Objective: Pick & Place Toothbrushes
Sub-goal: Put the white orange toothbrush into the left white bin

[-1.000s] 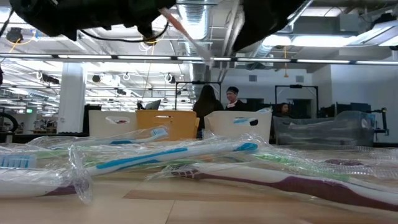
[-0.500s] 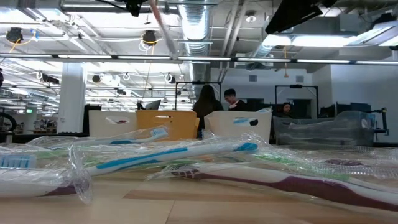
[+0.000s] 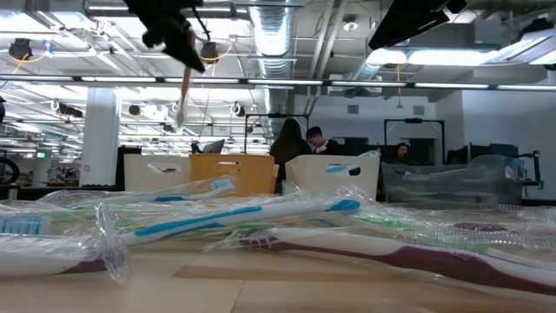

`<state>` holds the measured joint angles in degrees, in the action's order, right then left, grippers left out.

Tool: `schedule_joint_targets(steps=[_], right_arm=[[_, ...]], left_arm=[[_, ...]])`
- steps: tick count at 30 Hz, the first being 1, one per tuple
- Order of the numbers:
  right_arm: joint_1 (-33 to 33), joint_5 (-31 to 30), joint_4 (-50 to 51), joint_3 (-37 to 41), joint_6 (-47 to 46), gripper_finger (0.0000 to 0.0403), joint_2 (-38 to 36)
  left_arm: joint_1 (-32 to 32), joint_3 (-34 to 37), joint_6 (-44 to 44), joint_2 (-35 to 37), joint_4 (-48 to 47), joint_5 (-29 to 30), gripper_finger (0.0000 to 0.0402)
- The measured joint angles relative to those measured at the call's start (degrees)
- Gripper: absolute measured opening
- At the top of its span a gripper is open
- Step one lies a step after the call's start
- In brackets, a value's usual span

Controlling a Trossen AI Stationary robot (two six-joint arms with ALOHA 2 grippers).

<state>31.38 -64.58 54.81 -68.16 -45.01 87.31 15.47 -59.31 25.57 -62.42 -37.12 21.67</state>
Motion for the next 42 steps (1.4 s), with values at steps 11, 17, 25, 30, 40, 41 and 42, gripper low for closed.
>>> schedule_joint_targets(steps=[11,17,25,30,40,41,42], right_arm=[[-0.42,0.17,0.14,0.0,-0.09,0.0297,0.02],[-0.22,0.24,0.2,0.0,-0.1,0.0297,0.04],[-0.26,0.63,0.2,0.0,-0.09,0.0297,0.12],[-0.26,0.66,0.2,0.0,-0.09,0.0297,0.13],[-0.26,0.7,0.17,0.0,-0.09,0.0297,0.13],[-0.26,0.72,0.17,0.0,-0.09,0.0297,0.13],[-0.26,0.72,0.17,0.0,-0.09,0.0297,0.13]], left_arm=[[7.29,1.57,6.78,-9.68,-1.52,-0.23,0.0014],[10.0,3.47,10.32,-12.0,-1.52,-0.42,0.0015],[12.95,3.56,11.69,-12.06,-1.43,-0.35,0.0012],[13.95,4.19,11.88,-12.04,-1.29,-0.18,0.0016],[14.02,9.95,18.09,-12.04,1.26,-0.24,0.0029],[14.05,10.12,18.09,-12.04,1.27,-0.26,0.003],[14.09,10.29,17.89,-12.04,1.37,-0.26,0.003]])
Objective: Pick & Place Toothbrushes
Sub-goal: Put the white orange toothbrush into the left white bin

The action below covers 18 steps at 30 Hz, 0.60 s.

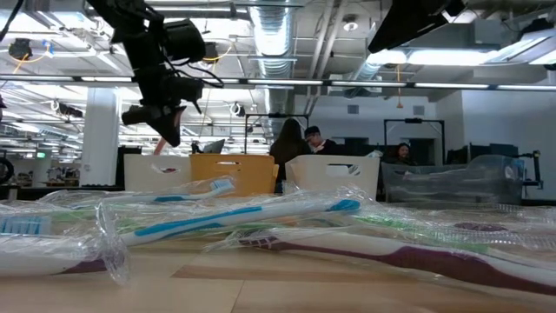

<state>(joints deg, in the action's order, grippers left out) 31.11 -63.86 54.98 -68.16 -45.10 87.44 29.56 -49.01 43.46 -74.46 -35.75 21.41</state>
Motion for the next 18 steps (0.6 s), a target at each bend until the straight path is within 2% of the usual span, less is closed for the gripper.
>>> schedule_joint_targets(steps=[10,18], right_arm=[[0.0,0.09,0.02,0.0,0.0,0.0297,0.0],[0.0,0.09,0.07,0.0,0.0,0.0297,0.02]], left_arm=[[0.15,0.13,-0.24,0.02,-0.15,-0.06,0.0035],[0.59,0.13,-1.14,0.02,-0.2,-3.54,0.0037]])
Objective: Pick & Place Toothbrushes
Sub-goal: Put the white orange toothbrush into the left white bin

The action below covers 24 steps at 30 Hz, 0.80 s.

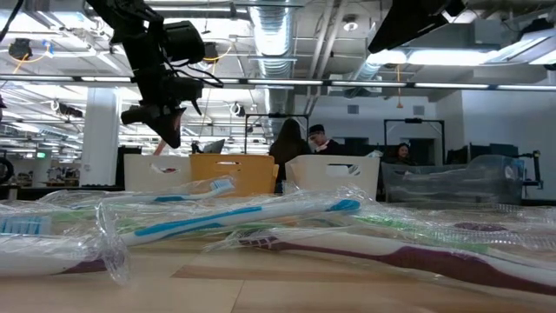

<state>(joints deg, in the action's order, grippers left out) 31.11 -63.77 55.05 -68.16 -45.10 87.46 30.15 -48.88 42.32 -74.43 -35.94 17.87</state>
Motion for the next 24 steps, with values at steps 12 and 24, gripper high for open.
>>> schedule_joint_targets(steps=[12,24], right_arm=[[0.0,0.9,0.01,0.0,0.0,0.0297,0.0],[0.0,0.9,0.07,0.0,0.0,0.0297,0.0]], left_arm=[[4.12,-0.07,-0.98,0.0,-3.07,-1.33,0.0038],[4.18,-0.07,-2.4,0.02,-5.54,-4.28,0.011]])
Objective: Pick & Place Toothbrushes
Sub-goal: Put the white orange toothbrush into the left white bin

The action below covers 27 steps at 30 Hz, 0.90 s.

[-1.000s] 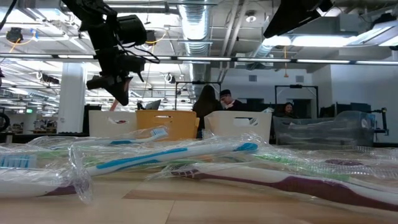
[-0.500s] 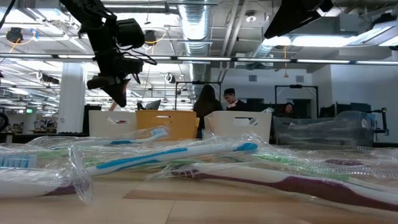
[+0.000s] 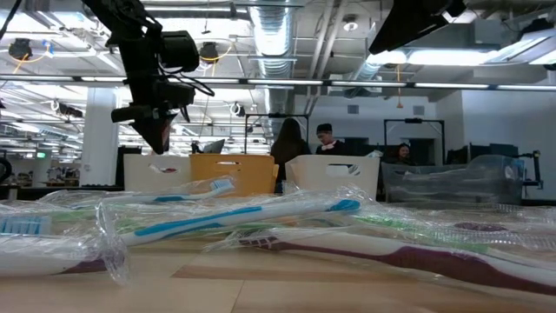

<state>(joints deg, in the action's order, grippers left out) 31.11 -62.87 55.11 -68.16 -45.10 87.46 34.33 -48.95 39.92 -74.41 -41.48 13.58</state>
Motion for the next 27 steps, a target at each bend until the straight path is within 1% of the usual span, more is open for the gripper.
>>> schedule_joint_targets(steps=[5,11,17,19,23,27], right_arm=[[0.0,0.02,0.02,0.02,0.0,0.0297,0.0],[0.0,0.02,0.07,0.02,0.0,0.0297,0.0],[0.0,0.02,0.07,0.02,0.0,0.0297,0.0],[0.0,0.02,0.08,0.02,0.0,0.0297,0.0],[0.0,0.02,0.07,0.02,0.0,0.0297,0.0],[0.0,0.02,0.07,0.07,0.0,0.0297,0.0]], left_arm=[[0.0,0.0,0.04,0.0,0.01,0.02,0.0142],[0.0,0.0,0.22,0.0,-0.01,0.72,0.0159],[0.0,0.0,0.48,0.0,-0.1,4.72,0.0159],[0.0,0.0,1.9,0.0,-0.11,5.71,0.0157],[0.0,0.0,4.43,0.0,-0.08,6.05,0.0157],[0.0,0.0,4.68,0.0,-0.09,6.09,0.0155]])
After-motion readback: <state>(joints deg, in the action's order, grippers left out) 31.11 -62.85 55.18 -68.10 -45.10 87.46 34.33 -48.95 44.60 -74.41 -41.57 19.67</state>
